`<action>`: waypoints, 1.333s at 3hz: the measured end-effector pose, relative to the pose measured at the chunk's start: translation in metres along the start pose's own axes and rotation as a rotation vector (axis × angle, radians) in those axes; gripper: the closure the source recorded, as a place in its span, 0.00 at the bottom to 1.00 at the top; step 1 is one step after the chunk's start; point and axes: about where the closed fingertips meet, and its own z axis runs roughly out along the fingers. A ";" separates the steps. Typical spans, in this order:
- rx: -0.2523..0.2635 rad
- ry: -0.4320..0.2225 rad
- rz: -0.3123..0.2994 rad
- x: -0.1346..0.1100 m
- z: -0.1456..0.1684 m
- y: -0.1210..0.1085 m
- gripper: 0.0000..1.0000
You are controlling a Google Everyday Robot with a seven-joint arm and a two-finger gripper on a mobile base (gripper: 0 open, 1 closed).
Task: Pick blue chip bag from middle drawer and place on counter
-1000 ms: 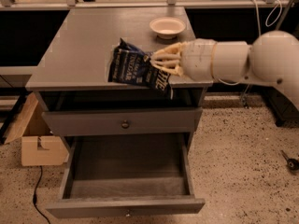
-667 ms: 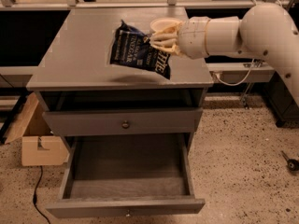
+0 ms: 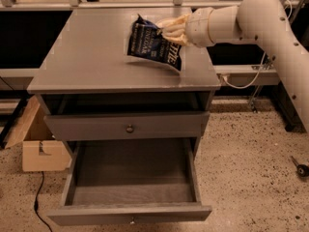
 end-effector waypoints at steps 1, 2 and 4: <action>0.000 0.045 0.055 0.029 0.007 -0.012 0.50; -0.008 0.073 0.104 0.052 0.010 -0.017 0.28; 0.018 0.082 0.101 0.056 -0.003 -0.036 0.00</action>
Offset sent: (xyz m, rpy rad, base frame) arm 0.0602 -0.0530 -0.0366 0.0069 0.1538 -0.1326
